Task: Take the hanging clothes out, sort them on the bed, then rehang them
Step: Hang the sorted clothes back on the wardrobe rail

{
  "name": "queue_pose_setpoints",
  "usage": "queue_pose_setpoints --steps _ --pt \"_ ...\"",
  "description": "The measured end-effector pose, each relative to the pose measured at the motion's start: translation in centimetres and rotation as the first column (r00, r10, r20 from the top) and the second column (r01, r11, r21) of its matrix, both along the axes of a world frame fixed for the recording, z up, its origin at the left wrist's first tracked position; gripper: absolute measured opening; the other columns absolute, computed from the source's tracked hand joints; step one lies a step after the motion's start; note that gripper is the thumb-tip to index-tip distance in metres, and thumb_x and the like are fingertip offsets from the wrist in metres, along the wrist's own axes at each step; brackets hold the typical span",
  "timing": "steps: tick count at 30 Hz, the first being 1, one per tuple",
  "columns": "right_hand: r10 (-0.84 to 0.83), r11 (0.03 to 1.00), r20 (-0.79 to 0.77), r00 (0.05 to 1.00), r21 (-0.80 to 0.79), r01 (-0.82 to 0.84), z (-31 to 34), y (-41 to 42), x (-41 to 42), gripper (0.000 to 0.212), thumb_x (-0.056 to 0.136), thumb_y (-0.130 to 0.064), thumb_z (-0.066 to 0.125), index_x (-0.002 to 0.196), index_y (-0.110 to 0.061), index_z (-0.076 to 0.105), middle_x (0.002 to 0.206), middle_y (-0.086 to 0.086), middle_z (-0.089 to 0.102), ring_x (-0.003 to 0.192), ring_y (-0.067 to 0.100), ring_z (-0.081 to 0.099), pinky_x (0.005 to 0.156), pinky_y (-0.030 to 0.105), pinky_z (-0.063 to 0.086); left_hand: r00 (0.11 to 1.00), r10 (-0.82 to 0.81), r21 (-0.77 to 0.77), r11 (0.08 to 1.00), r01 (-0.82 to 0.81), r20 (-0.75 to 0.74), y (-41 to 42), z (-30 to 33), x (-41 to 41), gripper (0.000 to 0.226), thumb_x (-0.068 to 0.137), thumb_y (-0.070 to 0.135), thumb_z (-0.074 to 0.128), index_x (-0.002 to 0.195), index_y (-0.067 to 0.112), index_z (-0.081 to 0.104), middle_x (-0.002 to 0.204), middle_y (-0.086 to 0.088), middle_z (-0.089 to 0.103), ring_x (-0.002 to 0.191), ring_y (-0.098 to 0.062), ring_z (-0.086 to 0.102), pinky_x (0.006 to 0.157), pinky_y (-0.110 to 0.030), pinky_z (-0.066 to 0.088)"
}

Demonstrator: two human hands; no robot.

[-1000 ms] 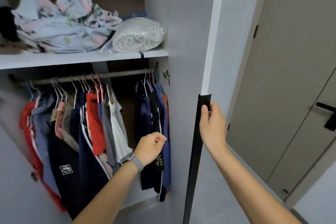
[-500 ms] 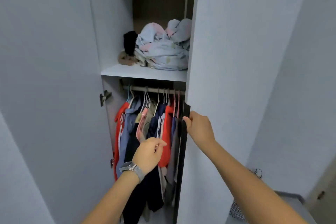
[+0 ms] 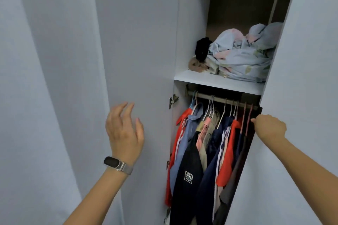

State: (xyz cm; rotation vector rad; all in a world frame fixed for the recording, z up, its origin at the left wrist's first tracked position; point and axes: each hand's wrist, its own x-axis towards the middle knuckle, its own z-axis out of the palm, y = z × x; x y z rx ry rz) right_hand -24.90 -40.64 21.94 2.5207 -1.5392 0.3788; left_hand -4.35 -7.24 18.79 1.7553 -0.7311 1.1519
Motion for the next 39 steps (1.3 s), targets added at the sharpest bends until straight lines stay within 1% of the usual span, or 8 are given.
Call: queue_pose_setpoints --steps 4,10,17,22,26,29,31,39 --pt "0.159 0.986 -0.278 0.947 0.083 -0.141 0.1 6.3 6.2 0.025 0.087 -0.016 0.049 0.110 -0.017 0.061 0.107 0.002 0.061 0.103 0.023 0.062 0.074 0.030 0.046 0.978 -0.029 -0.151 0.989 -0.003 -0.206 2.3 -1.0 2.5 0.053 0.086 0.013 0.048 0.135 -0.002 0.035 0.133 -0.022 0.038 0.125 -0.030 0.032 0.109 -0.032 0.023" --pt "0.475 0.879 -0.107 0.873 0.098 -0.466 -1.6 13.0 13.1 0.017 0.089 -0.021 0.047 0.075 -0.012 0.052 0.085 0.009 0.054 0.077 0.025 0.057 0.063 0.030 0.040 0.797 -0.355 -0.285 0.928 0.239 -0.489 2.8 -1.5 3.4 0.019 0.100 0.019 0.031 0.094 0.012 0.048 0.075 -0.003 0.050 0.061 -0.006 0.042 0.063 -0.032 0.035" --pt "0.499 0.822 0.422 0.757 0.048 -0.568 -3.5 9.8 9.3 0.018 0.089 -0.017 0.050 0.099 -0.018 0.065 0.092 0.000 0.059 0.096 0.021 0.057 0.072 0.033 0.049 0.778 -0.392 -0.284 0.916 0.282 -0.491 2.0 -2.0 -0.8 0.022 0.098 0.018 0.040 0.082 0.008 0.050 0.056 0.013 0.047 0.051 -0.002 0.039 0.051 -0.017 0.031" --pt "0.404 0.914 0.739 0.540 -0.299 -0.275 -3.1 8.0 2.6 0.015 0.084 -0.012 0.056 0.099 -0.015 0.058 0.099 -0.005 0.053 0.095 0.010 0.040 0.084 0.024 0.035 0.703 -0.558 -0.257 0.829 0.497 -0.441 -2.0 -2.7 -6.0 0.043 0.087 0.040 0.049 0.121 0.018 0.063 0.096 0.035 0.063 0.071 0.022 0.054 0.064 0.003 0.039" --pt "0.235 0.971 0.748 0.621 -0.161 -0.174 -2.5 4.9 -2.9 0.032 0.089 -0.011 0.053 0.121 -0.009 0.052 0.119 0.005 0.050 0.116 0.022 0.038 0.094 0.022 0.028 0.724 -0.591 0.016 0.771 0.637 -0.356 -7.9 -2.6 -8.0 0.035 0.093 0.034 0.053 0.127 0.026 0.055 0.094 0.030 0.065 0.043 0.005 0.045 0.045 -0.003 0.033" --pt "0.218 0.975 0.653 0.725 -0.109 -0.196 -3.6 4.1 -5.9 0.038 0.090 -0.010 0.050 0.127 -0.009 0.048 0.127 0.006 0.048 0.121 0.022 0.037 0.094 0.021 0.028 0.681 -0.646 0.325 0.599 0.732 -0.344 -13.5 -2.8 -8.5 0.053 0.097 0.012 0.043 0.144 0.030 0.024 0.145 0.013 0.035 0.102 0.012 0.054 0.078 0.005 0.036" --pt "0.228 0.970 0.569 0.790 -0.066 -0.232 -5.3 4.0 -7.0 0.040 0.091 -0.010 0.049 0.131 -0.011 0.045 0.132 0.005 0.045 0.123 0.019 0.036 0.093 0.020 0.029 0.660 -0.650 0.479 0.473 0.739 -0.377 -17.4 -3.1 -8.7 0.069 0.093 -0.002 0.034 0.142 0.032 0.000 0.152 0.015 0.000 0.138 0.004 0.017 0.104 -0.010 0.033" --pt "0.062 0.987 0.517 0.854 0.097 -0.131 -6.9 0.8 -8.1 0.048 0.093 -0.011 0.044 0.140 -0.012 0.036 0.144 0.003 0.038 0.132 0.021 0.032 0.097 0.027 0.038 0.875 -0.440 0.788 0.457 0.414 -0.205 -24.7 -2.7 -8.9 0.082 0.084 -0.010 0.033 0.148 0.016 -0.011 0.158 -0.003 -0.013 0.146 -0.015 0.003 0.115 -0.036 0.021"
